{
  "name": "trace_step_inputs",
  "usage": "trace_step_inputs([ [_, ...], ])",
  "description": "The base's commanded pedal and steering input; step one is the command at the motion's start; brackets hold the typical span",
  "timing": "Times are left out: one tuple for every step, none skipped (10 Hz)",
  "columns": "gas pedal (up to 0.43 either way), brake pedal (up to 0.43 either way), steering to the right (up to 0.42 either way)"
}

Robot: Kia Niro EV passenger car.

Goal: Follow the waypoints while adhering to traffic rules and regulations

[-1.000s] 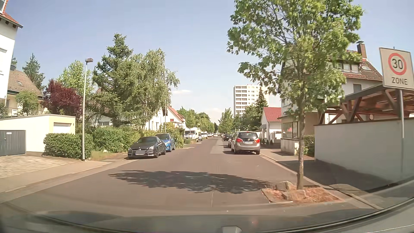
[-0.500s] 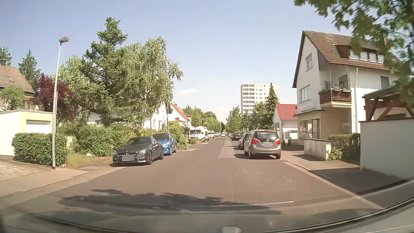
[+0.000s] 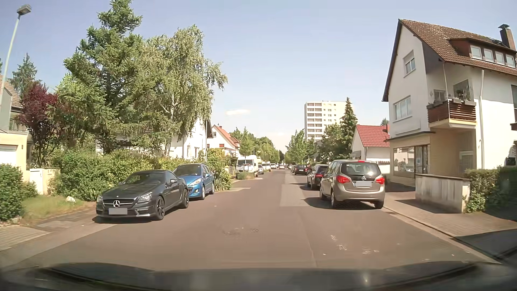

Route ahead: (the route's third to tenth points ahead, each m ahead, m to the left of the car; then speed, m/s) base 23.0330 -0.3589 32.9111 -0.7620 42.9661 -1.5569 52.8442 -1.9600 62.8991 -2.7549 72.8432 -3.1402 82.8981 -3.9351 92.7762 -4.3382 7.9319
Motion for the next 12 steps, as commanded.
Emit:
trace_step_inputs([
  [0.130, 0.000, -0.003],
  [0.130, 0.000, 0.003],
  [0.130, 0.000, 0.011],
  [0.130, 0.000, 0.016],
  [0.130, 0.000, 0.019],
  [0.130, 0.000, 0.022],
  [0.110, 0.000, 0.023],
  [0.110, 0.000, 0.023],
  [0.087, 0.000, 0.024],
  [0.087, 0.000, 0.027],
  [0.087, 0.000, 0.026],
  [0.087, 0.000, 0.026],
])
